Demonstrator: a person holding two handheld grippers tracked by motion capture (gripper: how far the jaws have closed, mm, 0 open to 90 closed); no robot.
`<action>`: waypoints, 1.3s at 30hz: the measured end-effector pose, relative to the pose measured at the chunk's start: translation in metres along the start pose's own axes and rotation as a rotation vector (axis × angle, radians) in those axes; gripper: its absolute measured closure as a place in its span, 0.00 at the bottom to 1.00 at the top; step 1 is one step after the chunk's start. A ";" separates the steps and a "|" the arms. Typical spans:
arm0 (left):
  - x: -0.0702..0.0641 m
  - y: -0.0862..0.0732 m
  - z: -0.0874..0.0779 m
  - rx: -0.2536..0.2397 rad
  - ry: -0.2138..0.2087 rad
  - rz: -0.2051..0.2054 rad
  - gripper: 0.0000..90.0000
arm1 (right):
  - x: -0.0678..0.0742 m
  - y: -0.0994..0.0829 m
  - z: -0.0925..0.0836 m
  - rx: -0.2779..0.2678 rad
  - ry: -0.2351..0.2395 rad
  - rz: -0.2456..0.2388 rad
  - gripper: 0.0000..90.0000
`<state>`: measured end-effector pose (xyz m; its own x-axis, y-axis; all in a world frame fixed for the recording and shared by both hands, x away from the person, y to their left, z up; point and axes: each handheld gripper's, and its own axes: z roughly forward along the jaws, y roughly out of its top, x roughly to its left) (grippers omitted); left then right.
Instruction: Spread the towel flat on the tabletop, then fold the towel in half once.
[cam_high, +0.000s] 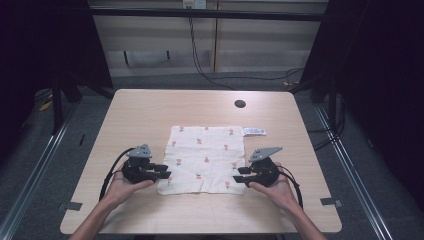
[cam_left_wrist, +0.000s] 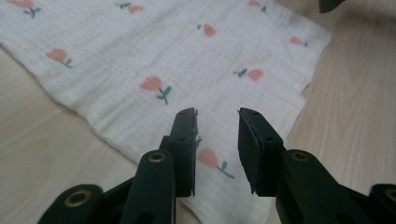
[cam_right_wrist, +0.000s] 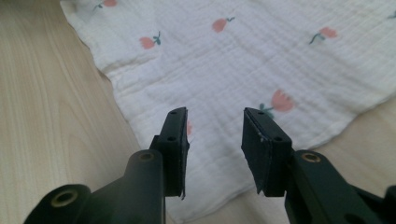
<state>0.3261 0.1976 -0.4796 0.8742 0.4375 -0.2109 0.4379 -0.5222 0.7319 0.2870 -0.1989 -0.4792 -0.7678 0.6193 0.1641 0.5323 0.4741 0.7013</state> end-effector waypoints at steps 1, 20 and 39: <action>-0.002 -0.002 0.004 0.003 0.017 0.000 0.74 | 0.000 -0.002 0.003 0.005 0.002 0.001 0.67; -0.018 -0.019 0.013 0.067 0.043 0.053 0.78 | 0.002 -0.022 0.002 0.068 -0.050 -0.033 0.99; -0.044 -0.027 -0.004 0.069 -0.100 0.029 0.93 | 0.022 -0.043 -0.020 0.050 0.020 0.004 0.91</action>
<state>0.2753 0.1954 -0.4881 0.9018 0.3478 -0.2565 0.4224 -0.5841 0.6930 0.2398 -0.2182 -0.4917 -0.7725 0.6087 0.1811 0.5522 0.5031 0.6648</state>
